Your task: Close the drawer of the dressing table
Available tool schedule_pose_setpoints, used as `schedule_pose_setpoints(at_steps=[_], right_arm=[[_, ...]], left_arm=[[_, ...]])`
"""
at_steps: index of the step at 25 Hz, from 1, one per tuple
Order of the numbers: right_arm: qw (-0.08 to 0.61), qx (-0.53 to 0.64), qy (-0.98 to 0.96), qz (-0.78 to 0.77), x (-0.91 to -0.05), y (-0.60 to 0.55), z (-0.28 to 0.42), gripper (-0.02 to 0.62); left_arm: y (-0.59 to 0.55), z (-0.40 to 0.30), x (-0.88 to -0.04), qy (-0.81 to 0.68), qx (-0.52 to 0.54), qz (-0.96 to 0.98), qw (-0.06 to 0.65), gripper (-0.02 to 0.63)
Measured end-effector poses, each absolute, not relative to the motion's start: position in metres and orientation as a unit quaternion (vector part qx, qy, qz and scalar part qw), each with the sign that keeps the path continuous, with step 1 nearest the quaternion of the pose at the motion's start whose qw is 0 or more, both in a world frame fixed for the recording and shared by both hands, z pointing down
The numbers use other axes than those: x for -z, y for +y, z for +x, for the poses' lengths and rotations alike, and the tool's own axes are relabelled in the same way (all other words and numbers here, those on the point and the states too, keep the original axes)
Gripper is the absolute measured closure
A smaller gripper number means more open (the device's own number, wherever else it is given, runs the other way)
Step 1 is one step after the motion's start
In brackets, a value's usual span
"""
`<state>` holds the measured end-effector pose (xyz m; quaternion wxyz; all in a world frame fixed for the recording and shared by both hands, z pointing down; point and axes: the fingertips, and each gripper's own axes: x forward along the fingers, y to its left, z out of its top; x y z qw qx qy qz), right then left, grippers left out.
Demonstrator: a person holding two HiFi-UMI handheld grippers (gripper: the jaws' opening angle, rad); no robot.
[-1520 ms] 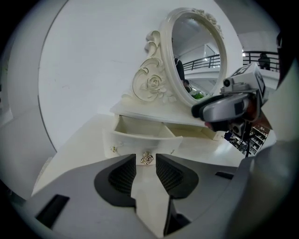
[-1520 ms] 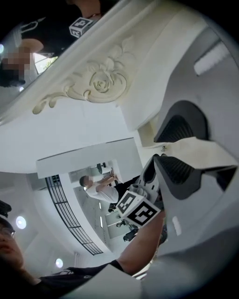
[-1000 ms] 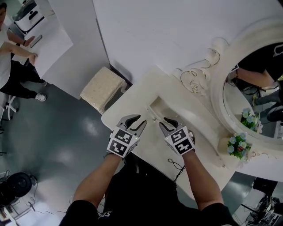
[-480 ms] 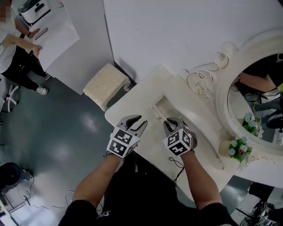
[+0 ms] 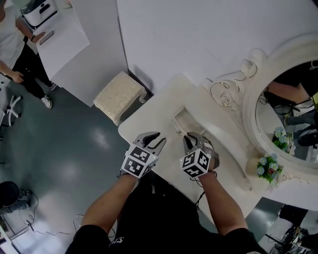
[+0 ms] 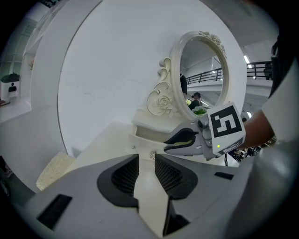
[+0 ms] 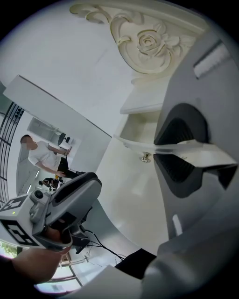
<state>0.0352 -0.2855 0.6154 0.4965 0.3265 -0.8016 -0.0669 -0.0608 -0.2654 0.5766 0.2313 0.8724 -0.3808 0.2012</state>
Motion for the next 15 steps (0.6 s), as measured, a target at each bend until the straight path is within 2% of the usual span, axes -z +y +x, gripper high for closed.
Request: schedule_pose_setpoints(at_steps=[9, 15], right_arm=[[0.491, 0.045, -0.796, 0.352, -0.614, -0.303, 0.052, 0.514], [0.428, 0.016, -0.825, 0.369, -0.589, -0.297, 0.048, 0.497]], left_arm=[[-0.269, -0.063, -0.581, -0.375, -0.206, 0.87, 0.246, 0.499], [-0.275, -0.042, -0.597, -0.353, -0.224, 0.876, 0.241, 0.498]])
